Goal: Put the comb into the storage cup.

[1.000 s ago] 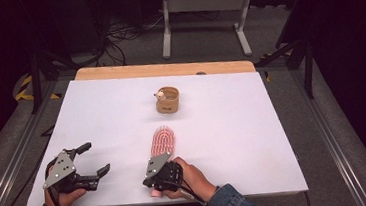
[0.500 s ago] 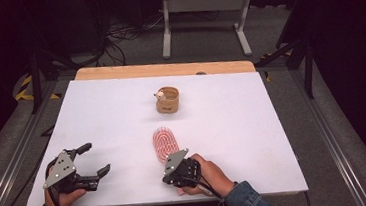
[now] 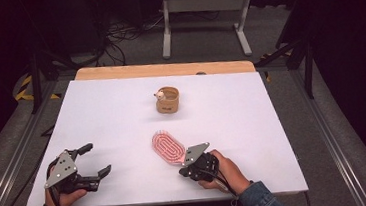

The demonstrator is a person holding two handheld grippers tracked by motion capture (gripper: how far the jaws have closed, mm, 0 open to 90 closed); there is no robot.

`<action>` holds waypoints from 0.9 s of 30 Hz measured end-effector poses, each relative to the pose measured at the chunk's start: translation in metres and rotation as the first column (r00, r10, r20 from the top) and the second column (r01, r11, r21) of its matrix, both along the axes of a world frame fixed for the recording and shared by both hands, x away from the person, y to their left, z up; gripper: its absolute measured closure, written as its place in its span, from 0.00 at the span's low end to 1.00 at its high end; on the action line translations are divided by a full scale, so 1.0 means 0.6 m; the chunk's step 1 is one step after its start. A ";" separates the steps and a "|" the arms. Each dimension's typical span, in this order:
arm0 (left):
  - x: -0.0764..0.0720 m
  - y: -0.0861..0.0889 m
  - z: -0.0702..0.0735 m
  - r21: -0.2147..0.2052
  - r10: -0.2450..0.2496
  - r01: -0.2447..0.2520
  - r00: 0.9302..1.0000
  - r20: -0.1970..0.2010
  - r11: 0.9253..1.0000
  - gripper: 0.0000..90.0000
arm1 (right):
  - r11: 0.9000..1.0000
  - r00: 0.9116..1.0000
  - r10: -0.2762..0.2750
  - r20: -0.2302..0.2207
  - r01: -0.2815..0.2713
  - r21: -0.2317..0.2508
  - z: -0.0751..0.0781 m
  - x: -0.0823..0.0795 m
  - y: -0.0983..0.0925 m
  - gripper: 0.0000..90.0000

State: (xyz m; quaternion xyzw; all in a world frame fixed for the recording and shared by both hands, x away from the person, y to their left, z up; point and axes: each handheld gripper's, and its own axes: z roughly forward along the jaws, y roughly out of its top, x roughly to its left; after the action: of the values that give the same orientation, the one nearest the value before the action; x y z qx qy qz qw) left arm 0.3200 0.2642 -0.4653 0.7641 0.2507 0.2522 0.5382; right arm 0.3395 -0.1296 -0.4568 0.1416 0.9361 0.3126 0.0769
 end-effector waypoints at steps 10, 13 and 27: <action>0.000 -0.001 0.000 -0.003 -0.020 0.020 1.000 -0.007 1.000 0.10 | 1.000 1.000 -0.016 0.015 0.017 -0.009 0.003 -0.001 -0.007 0.96; 0.001 0.000 0.000 -0.002 -0.019 0.019 1.000 -0.008 1.000 0.10 | 0.999 0.999 -0.035 0.024 0.034 0.035 0.015 -0.002 -0.012 0.89; 0.003 -0.005 -0.003 0.026 -0.023 0.023 0.999 -0.029 0.999 0.10 | 0.969 0.967 -0.245 0.073 0.243 0.044 0.034 0.010 -0.022 0.23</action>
State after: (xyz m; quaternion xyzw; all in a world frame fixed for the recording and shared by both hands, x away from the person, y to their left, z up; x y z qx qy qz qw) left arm 0.3218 0.2614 -0.4671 0.7773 0.2462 0.2384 0.5276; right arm 0.3453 -0.1427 -0.4366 0.2447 0.9022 0.3225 0.1487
